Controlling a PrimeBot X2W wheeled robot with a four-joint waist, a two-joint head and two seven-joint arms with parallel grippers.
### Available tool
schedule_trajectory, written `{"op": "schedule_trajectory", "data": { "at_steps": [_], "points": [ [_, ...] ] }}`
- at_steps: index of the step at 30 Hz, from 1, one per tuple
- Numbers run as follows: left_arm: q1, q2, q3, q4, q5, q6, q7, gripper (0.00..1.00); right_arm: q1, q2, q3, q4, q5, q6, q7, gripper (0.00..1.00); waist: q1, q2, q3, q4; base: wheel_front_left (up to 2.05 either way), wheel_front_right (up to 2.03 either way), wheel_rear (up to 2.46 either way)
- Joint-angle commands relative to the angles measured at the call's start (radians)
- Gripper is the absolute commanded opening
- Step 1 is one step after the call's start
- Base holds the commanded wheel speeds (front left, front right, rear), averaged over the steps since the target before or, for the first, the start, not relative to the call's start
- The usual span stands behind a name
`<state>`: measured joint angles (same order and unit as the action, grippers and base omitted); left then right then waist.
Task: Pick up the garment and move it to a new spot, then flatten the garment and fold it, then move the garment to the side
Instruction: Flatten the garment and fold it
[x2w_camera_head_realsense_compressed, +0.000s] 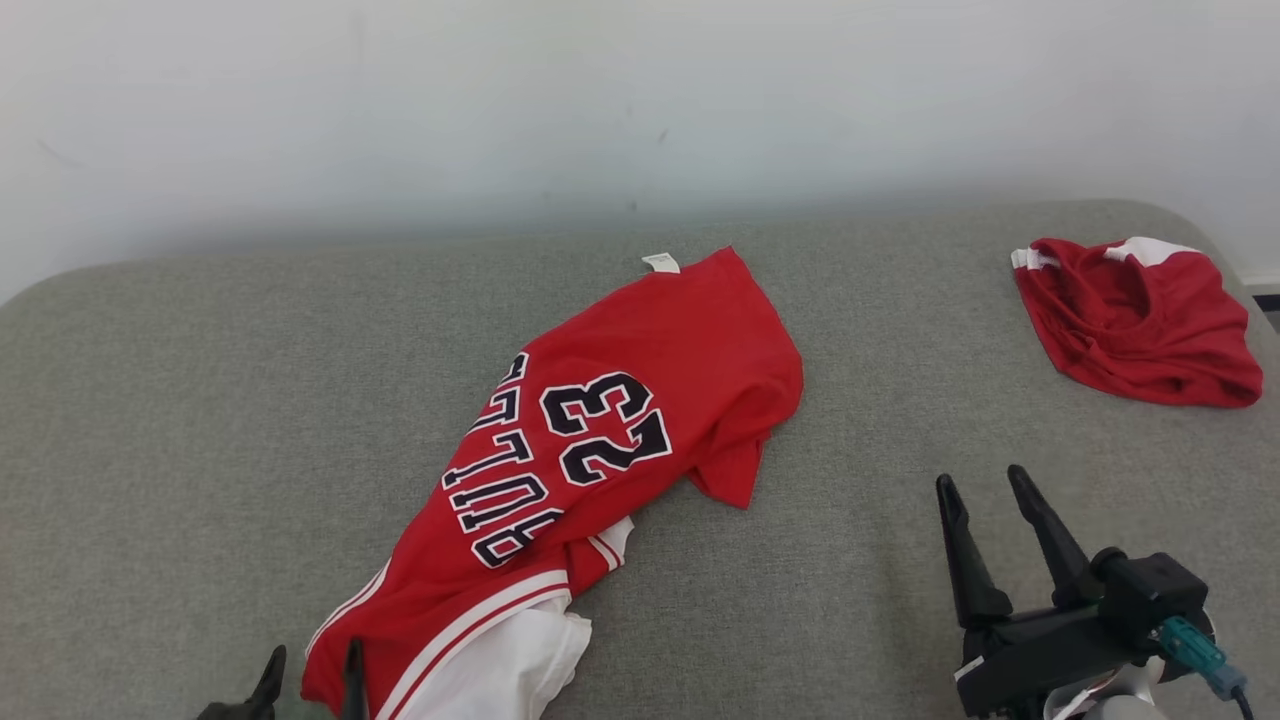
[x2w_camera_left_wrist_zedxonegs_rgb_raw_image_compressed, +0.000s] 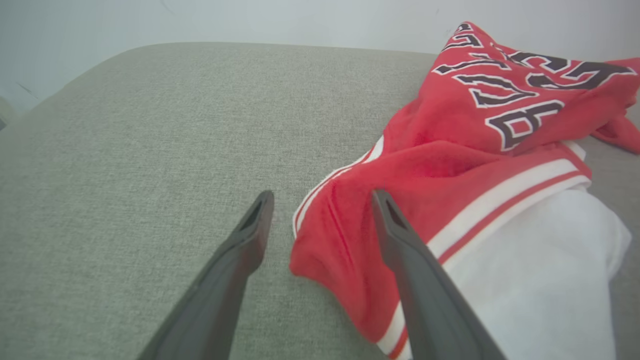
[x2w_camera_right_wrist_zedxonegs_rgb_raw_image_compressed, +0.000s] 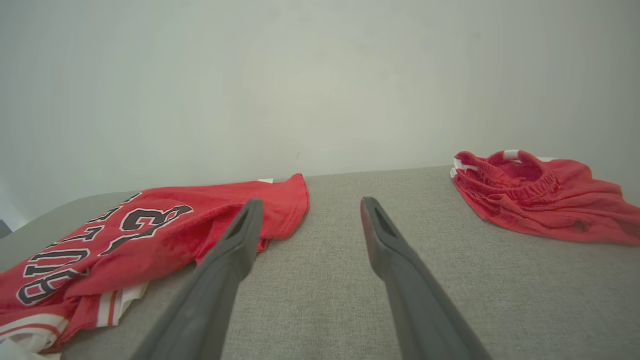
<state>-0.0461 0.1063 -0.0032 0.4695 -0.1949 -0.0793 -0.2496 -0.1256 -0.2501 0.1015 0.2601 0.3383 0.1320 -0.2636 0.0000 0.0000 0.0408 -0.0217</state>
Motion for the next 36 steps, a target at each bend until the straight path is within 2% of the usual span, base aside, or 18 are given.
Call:
{"op": "schedule_trajectory", "data": {
  "at_steps": [1, 5, 6, 7, 15, 26, 30, 31, 32, 33, 36],
  "points": [
    [-0.027, 0.004, 0.003, 0.029, -0.017, -0.005, -0.006, 1.0, 0.02, 0.012, 0.005, -0.003, -0.012, -0.002, 0.0, 1.0, 0.0, 0.0, 0.013, -0.014, 0.0, 0.0, 0.0],
    [-0.064, -0.001, 0.0, 0.098, -0.035, -0.011, 0.005, 1.0, 0.041, 0.036, 0.011, -0.002, -0.016, -0.002, 0.0, 1.0, 0.0, 0.0, 0.022, -0.031, 0.0, 0.0, 0.0],
    [-0.074, 0.004, -0.002, 0.113, -0.037, -0.013, 0.006, 0.36, 0.043, 0.039, 0.014, -0.002, -0.02, -0.002, 0.0, 1.0, 0.0, 0.0, 0.024, -0.037, 0.0, 0.0, 0.0],
    [-0.085, 0.008, -0.003, 0.125, -0.04, -0.016, 0.005, 0.0, 0.043, 0.042, 0.018, -0.002, -0.023, -0.002, 0.0, 1.0, 0.0, 0.0, 0.026, -0.043, 0.0, 0.0, 0.0],
    [-0.149, 0.051, -0.013, 0.138, -0.021, -0.01, -0.001, 0.0, 0.038, 0.052, 0.006, -0.008, -0.028, -0.002, -0.001, 1.0, 0.0, 0.0, 0.035, -0.076, 0.0, 0.0, 0.0],
    [-0.285, 0.158, -0.014, 0.056, -0.016, -0.025, 0.046, 0.0, 0.02, 0.049, 0.006, -0.005, -0.031, -0.002, -0.001, 1.0, 0.0, 0.0, 0.041, -0.09, 0.0, 0.0, 0.0],
    [-0.319, 0.191, -0.018, 0.107, -0.025, -0.034, 0.067, 0.0, 0.007, 0.054, 0.015, 0.01, -0.031, -0.002, -0.001, 1.0, 0.0, 0.0, 0.047, -0.106, 0.0, 0.0, 0.0],
    [-0.327, 0.196, -0.021, 0.123, -0.024, -0.033, 0.063, 0.08, 0.005, 0.057, 0.019, 0.015, -0.031, -0.002, -0.001, 1.0, 0.0, 0.0, 0.048, -0.109, 0.0, 0.0, 0.0],
    [-0.33, 0.199, -0.025, 0.138, -0.023, -0.033, 0.057, 0.85, 0.004, 0.058, 0.021, 0.018, -0.03, -0.002, 0.0, 1.0, 0.0, 0.0, 0.047, -0.111, 0.0, 0.0, 0.0],
    [-0.331, 0.2, -0.027, 0.149, -0.023, -0.034, 0.05, 1.0, 0.003, 0.059, 0.022, 0.021, -0.029, -0.002, 0.0, 1.0, 0.0, 0.0, 0.046, -0.112, 0.0, 0.0, 0.0],
    [-0.324, 0.194, -0.013, 0.165, -0.038, -0.028, 0.015, 1.0, 0.014, 0.061, 0.017, 0.027, -0.029, -0.002, -0.001, 1.0, 0.0, 0.0, 0.037, -0.108, 0.0, 0.0, 0.0]
  ]
}}
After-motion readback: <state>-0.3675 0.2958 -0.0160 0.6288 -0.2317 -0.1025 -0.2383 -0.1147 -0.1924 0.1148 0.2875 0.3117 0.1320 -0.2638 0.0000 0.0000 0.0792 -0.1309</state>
